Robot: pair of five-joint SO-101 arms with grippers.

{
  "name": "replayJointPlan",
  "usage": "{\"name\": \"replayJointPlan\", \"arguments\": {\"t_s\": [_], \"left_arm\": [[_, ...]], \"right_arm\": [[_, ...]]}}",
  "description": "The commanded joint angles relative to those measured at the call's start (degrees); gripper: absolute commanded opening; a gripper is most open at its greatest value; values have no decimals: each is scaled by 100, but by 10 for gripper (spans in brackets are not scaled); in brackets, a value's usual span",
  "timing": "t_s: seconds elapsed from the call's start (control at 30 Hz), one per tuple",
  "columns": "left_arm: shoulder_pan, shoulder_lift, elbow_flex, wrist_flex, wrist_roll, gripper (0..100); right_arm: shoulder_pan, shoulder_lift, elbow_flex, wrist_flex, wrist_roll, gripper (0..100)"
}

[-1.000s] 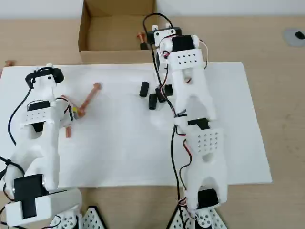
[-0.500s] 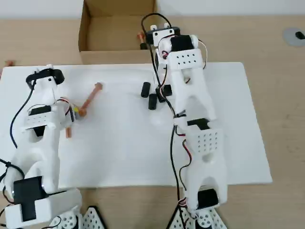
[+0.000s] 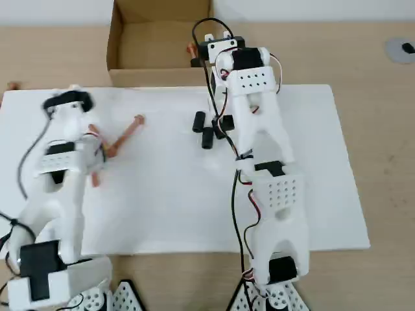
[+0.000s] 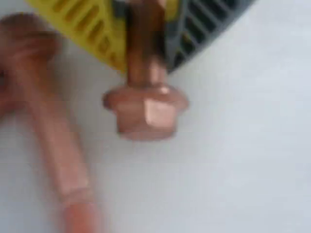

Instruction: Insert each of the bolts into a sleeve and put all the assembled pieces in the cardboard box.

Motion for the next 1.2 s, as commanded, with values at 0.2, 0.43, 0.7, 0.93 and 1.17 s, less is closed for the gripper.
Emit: {"name": "replayJointPlan", "arguments": {"t_s": [0.2,0.43,0.7,0.93,1.17], "left_arm": [[598,-2897,-1521,2127,26,7],[413,-4989,-1371,2435,149,6],[-325,-7512,-853,2391,870,6],[-325,-9095,422,1749,888,7],[-299,-9191,976,862,914,7]], "right_arm": [[-224,-620,-1420,88,-26,10],[-690,-2536,-1692,88,-18,10],[-1771,-5095,523,88,396,10],[-1877,-6396,3037,-651,923,10],[-1868,-7574,6281,-2901,1398,10]]}}
